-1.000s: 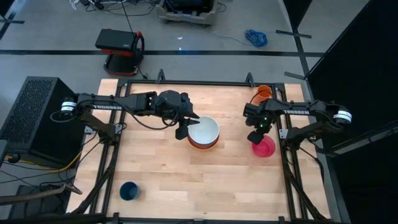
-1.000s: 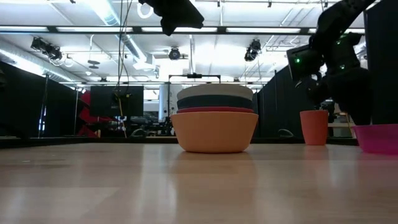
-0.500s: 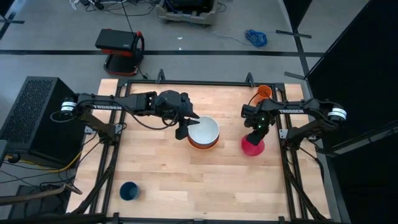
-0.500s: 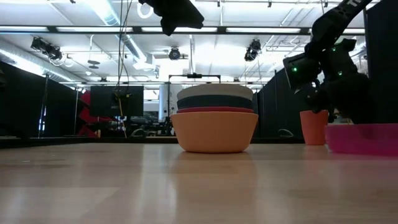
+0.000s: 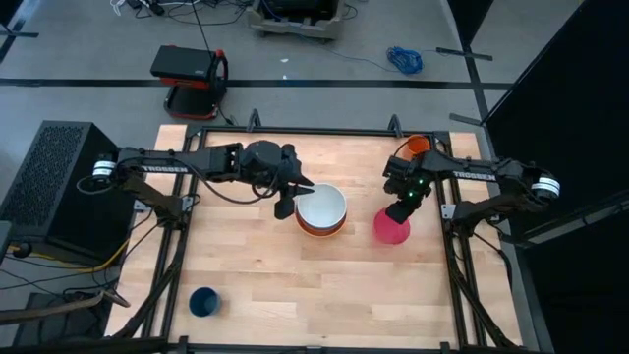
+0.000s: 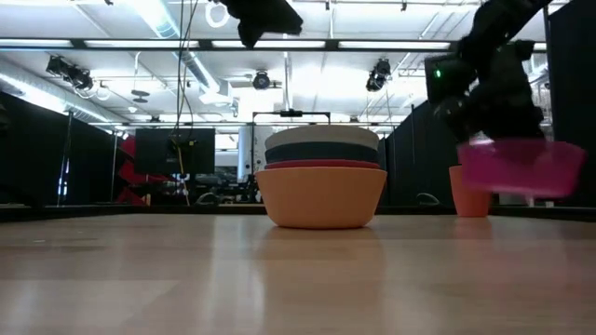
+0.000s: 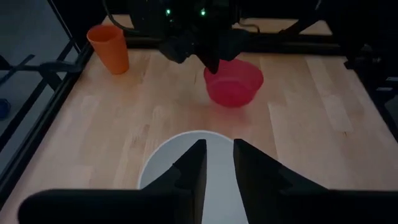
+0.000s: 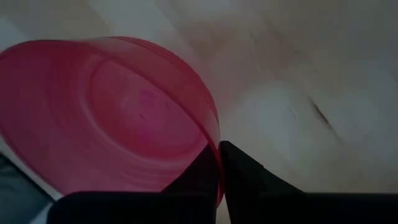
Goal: Nest bowls inside each other
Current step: Stack the red bowl on top of the white bowl
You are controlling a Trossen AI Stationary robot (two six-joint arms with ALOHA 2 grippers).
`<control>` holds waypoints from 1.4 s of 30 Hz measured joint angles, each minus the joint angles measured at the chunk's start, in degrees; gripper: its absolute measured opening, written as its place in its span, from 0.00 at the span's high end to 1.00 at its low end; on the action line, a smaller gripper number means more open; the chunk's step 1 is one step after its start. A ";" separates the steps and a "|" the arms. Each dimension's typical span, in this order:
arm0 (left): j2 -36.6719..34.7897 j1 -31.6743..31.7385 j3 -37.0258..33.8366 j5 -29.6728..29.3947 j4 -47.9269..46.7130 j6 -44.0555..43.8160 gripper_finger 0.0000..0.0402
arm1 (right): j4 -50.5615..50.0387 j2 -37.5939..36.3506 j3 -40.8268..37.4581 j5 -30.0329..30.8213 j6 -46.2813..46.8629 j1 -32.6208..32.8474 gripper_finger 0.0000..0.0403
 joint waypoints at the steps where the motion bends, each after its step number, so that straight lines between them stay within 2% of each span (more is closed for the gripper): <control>1: -0.26 0.00 0.00 -0.03 0.00 0.02 0.85 | -0.03 -0.61 0.52 -0.34 0.30 -0.05 1.00; 5: -2.66 -0.02 0.00 -1.72 -0.01 1.24 0.86 | 0.48 -3.42 4.05 -0.92 1.47 -0.59 1.00; 9: -6.38 0.00 0.00 -5.01 -0.06 3.01 0.88 | 6.85 -6.03 8.27 -0.98 2.92 -1.13 1.00; 17: -12.16 0.00 0.02 -9.65 -3.05 4.50 0.92 | 36.52 -5.41 10.93 -7.47 14.46 -0.91 1.00; 33: -15.04 0.02 0.02 -11.07 -8.24 4.34 0.93 | 40.18 7.67 16.12 -8.27 15.47 1.76 1.00; 42: -15.04 0.02 0.02 -11.11 -10.77 4.29 0.94 | 18.31 18.70 31.73 -3.87 3.63 3.37 1.00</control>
